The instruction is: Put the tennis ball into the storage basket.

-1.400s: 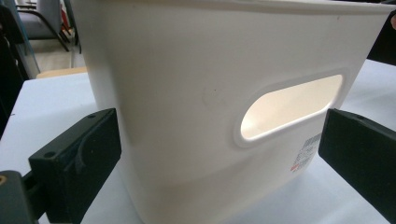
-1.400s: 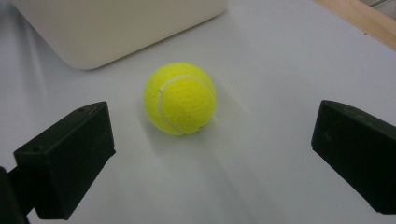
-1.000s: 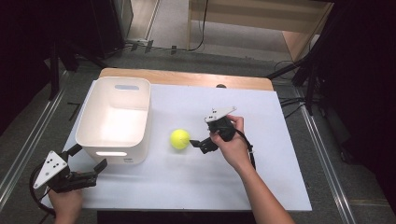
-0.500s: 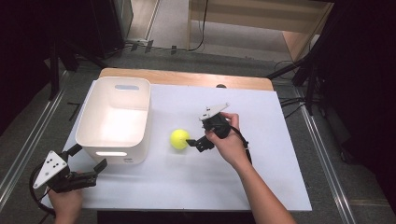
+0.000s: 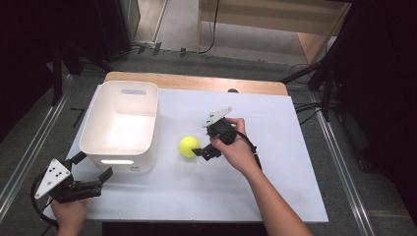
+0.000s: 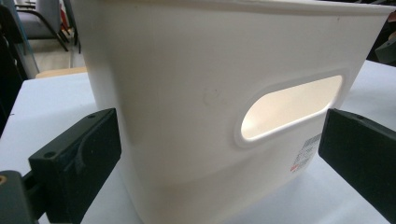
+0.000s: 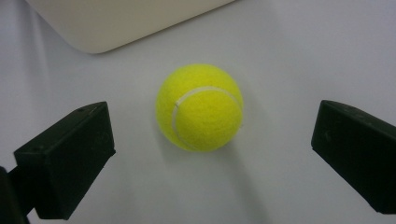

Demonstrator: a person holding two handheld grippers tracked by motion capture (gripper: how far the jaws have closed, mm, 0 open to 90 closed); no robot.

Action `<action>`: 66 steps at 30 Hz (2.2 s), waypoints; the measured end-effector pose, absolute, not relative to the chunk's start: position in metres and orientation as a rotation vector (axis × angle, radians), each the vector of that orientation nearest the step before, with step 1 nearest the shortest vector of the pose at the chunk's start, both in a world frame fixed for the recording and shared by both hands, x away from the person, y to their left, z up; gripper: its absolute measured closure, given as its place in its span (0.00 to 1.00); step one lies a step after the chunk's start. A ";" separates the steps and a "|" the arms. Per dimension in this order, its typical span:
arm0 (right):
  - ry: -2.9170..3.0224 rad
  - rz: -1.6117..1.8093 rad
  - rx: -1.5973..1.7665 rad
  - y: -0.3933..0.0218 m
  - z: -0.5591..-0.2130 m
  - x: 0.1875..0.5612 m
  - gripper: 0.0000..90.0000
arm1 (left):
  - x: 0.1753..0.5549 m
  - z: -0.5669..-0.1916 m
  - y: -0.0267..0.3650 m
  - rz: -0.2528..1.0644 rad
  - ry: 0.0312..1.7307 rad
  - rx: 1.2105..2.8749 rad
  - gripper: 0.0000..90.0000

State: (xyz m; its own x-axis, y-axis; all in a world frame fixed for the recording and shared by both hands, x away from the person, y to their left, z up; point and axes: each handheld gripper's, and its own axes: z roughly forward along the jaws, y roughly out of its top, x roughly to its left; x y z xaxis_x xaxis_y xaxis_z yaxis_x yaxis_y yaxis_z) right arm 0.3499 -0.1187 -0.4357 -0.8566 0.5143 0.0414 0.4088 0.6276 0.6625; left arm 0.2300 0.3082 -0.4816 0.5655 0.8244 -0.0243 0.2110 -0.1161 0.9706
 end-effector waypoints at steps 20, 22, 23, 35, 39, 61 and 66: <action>2.776 0.976 0.732 -0.105 -0.447 0.356 0.00 | 0.230 -0.482 0.308 0.658 0.883 1.639 0.00; 2.779 0.972 0.737 -0.104 -0.448 0.357 0.00 | 0.230 -0.482 0.308 0.657 0.883 1.640 0.00; 2.782 0.972 0.734 -0.104 -0.448 0.357 0.00 | 0.230 -0.482 0.308 0.658 0.883 1.639 0.00; 2.819 0.934 0.719 -0.097 -0.455 0.360 0.00 | 0.230 -0.482 0.308 0.657 0.882 1.639 0.00; 2.825 0.925 0.716 -0.094 -0.456 0.361 0.00 | 0.230 -0.482 0.308 0.657 0.883 1.639 0.00; 2.846 0.884 0.712 -0.082 -0.467 0.365 0.00 | 0.230 -0.482 0.308 0.659 0.880 1.642 0.00; 2.845 0.862 0.703 -0.079 -0.469 0.366 0.00 | 0.230 -0.482 0.308 0.658 0.880 1.642 0.00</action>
State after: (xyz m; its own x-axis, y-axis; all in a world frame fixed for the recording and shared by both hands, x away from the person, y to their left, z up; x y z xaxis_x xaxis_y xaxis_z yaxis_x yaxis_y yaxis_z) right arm 0.3662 -0.0793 -0.4694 -0.8906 0.4521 0.0491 0.4033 0.7353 0.5446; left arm 0.2300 0.3084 -0.4816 0.5692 0.8219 -0.0236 0.2098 -0.1174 0.9707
